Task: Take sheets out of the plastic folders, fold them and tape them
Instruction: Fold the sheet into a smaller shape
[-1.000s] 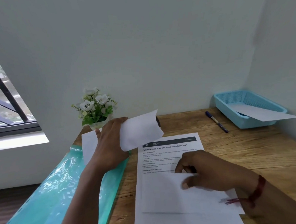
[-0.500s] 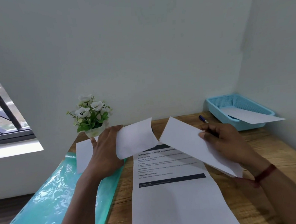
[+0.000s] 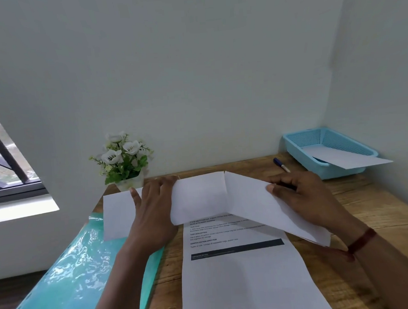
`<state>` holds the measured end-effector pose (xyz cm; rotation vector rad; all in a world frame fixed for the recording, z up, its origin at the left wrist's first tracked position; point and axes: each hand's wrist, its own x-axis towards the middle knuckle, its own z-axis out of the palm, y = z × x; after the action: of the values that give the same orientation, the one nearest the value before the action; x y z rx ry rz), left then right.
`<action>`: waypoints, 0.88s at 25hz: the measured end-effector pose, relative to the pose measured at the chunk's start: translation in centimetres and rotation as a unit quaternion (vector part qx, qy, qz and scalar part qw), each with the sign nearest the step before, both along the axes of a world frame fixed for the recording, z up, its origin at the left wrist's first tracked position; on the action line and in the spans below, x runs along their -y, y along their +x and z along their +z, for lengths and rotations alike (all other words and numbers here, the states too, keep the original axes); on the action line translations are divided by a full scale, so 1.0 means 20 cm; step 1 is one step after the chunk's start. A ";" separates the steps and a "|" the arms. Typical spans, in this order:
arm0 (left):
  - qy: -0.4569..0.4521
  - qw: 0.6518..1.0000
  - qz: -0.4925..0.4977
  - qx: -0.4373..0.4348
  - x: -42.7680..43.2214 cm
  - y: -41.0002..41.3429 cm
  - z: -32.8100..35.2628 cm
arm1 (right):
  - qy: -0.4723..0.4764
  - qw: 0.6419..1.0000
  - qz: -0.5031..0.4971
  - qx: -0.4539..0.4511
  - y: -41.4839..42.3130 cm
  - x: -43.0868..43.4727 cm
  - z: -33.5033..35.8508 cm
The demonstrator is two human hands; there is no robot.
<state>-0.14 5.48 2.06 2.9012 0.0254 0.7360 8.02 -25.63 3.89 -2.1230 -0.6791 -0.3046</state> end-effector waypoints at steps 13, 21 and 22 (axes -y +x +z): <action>0.101 0.994 -0.036 -0.033 0.15 0.00 -0.02 | -0.026 0.999 0.015 -0.012 0.00 -0.04 -0.06; 0.057 0.997 0.008 -0.056 0.17 -0.01 -0.01 | 0.186 0.962 -0.181 0.083 0.00 -0.03 -0.04; 0.042 0.997 0.022 -0.053 0.16 -0.01 -0.01 | 0.221 0.952 -0.202 0.067 0.01 -0.01 -0.02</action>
<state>-0.25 2.27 1.93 3.0261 0.0726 0.6028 8.19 -25.50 3.39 -1.7985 -0.2096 -0.7575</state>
